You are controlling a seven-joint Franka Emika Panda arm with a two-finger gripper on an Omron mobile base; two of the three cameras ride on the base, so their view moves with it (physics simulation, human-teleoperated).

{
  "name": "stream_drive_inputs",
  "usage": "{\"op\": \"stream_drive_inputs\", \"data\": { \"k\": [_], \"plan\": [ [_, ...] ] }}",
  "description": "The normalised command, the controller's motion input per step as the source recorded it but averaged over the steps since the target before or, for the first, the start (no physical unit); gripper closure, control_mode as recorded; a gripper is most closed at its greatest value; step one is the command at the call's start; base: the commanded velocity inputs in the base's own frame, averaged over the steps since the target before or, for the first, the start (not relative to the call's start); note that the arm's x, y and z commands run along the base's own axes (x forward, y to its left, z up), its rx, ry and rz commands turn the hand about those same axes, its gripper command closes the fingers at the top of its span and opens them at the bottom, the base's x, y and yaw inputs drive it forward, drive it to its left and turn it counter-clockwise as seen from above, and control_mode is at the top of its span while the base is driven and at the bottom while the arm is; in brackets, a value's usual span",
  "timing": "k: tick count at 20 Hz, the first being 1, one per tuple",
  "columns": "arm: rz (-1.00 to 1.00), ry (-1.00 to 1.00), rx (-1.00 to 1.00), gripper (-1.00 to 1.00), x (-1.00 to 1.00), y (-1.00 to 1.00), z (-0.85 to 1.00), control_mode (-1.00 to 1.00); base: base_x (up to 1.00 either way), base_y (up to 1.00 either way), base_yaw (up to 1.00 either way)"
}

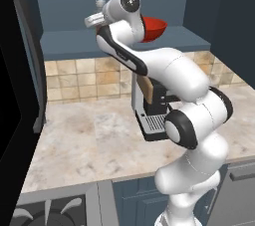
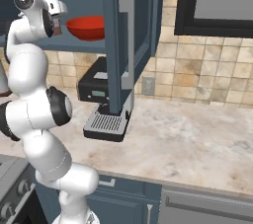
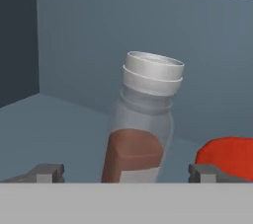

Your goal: Take the cinnamon bottle from the cabinet and place it on the dining table, next to the plate with the cupcake. Then take the chocolate from the dining counter and place it on the cupcake plate.

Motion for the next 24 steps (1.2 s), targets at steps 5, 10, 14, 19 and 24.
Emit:
{"op": "stream_drive_inputs", "data": {
  "k": [5, 10, 14, 19, 24],
  "plan": [
    [0.0, 0.0, 0.0, -1.0, 0.33, 0.02, -0.03, -1.0, 0.0, 0.0, 0.0],
    [0.0, 0.0, 0.0, -1.0, 0.25, 0.0, -0.03, -1.0, 0.0, 0.0, 0.0],
    [0.0, 0.0, 0.0, -1.0, 0.28, 0.04, -0.08, -1.0, 0.0, 0.0, 0.0],
    [0.0, 0.0, 0.0, -1.0, 0.27, 0.06, -0.1, -1.0, 0.0, 0.0, 0.0],
    [0.0, 0.0, 0.0, 1.0, 0.18, 0.04, -0.02, -1.0, 0.0, 0.0, 0.0]
  ]
}}
